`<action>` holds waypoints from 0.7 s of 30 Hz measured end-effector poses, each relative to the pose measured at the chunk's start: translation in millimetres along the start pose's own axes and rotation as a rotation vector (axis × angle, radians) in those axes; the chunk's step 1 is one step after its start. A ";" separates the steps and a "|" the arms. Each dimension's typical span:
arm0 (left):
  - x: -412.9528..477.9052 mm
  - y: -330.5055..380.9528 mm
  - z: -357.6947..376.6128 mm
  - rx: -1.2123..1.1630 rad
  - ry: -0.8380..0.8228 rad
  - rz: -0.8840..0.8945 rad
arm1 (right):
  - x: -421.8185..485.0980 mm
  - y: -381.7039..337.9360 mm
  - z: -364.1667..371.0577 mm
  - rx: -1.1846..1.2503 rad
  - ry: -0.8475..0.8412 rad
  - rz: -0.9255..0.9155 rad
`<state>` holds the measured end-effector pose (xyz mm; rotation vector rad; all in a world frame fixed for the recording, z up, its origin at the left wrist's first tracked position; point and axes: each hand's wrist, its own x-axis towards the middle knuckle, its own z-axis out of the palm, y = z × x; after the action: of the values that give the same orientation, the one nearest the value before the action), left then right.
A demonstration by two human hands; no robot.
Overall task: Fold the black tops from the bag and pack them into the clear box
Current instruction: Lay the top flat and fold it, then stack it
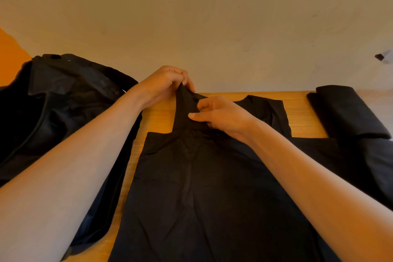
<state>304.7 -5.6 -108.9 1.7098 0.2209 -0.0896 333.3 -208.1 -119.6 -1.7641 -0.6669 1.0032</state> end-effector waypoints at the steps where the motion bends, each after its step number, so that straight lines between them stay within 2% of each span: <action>1: -0.7 -0.2 1.0 -0.043 -0.015 0.002 | -1.0 0.6 -1.2 0.015 0.008 -0.007; 5: 0.9 -1.0 3.4 -0.100 -0.053 0.017 | -11.0 -0.2 -6.8 -0.008 0.081 -0.033; 11: 5.3 0.9 10.0 0.216 -0.116 0.019 | -17.4 7.5 0.3 -0.186 0.253 -0.167; 19: 12.8 14.6 8.0 0.665 -0.288 -0.072 | -19.6 10.3 4.3 -0.211 0.211 -0.142; 21: 13.5 15.3 8.5 0.690 -0.303 -0.086 | -17.8 7.1 6.3 -0.110 0.184 -0.086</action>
<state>321.5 -14.8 -97.8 2.3379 0.0319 -0.5354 318.8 -222.0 -121.5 -1.8803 -0.6852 0.7483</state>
